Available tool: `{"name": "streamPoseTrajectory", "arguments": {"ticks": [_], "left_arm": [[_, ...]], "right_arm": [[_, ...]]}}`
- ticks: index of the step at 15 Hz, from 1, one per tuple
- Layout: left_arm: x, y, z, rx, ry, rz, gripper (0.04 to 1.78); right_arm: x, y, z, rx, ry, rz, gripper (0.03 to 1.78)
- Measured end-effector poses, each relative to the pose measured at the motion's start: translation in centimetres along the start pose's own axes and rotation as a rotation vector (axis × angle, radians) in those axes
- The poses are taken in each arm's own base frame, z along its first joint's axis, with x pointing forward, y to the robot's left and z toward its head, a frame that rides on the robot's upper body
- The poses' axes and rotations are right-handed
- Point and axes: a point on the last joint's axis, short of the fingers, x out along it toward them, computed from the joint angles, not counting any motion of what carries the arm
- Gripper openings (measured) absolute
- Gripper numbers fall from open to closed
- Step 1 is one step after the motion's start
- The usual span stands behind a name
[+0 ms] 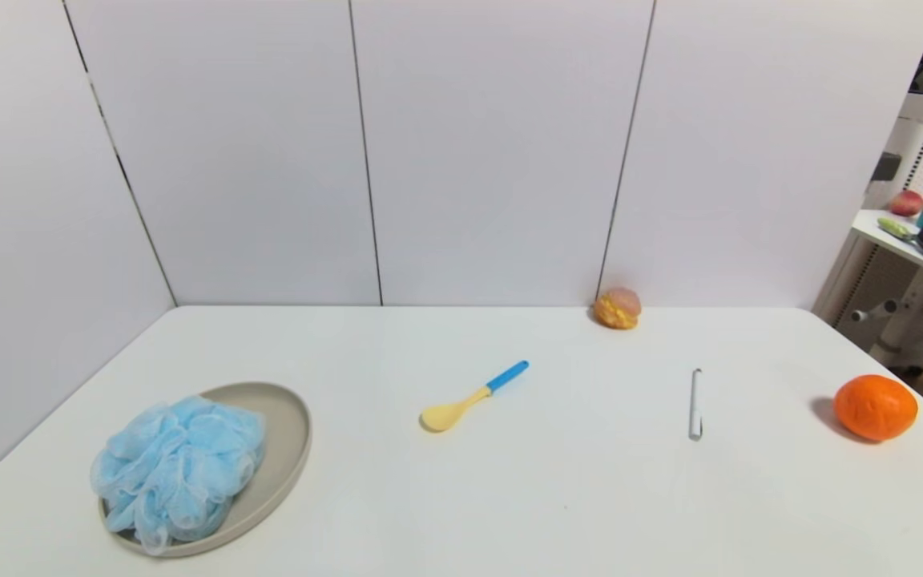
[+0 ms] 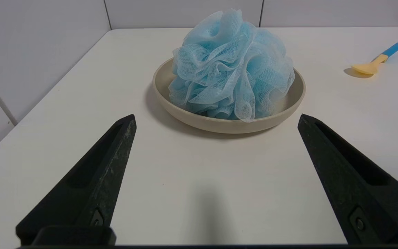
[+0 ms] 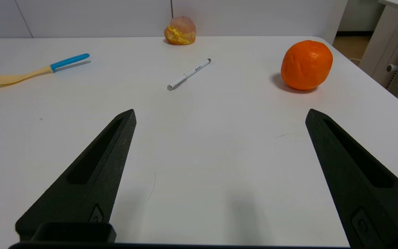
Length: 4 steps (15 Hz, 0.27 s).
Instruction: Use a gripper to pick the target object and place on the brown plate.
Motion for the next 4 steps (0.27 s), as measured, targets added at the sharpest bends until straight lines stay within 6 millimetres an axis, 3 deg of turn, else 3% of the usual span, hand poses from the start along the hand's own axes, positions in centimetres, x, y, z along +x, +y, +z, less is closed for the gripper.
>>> {"name": "streamPoseTrajectory", "arguments": {"ticks": [4], "left_arm": [[0.0, 0.0, 0.0, 0.0, 0.0, -0.001, 1.69]], "right_arm": [[0.0, 0.0, -0.01, 0.001, 0.001, 0.0, 1.69]]}}
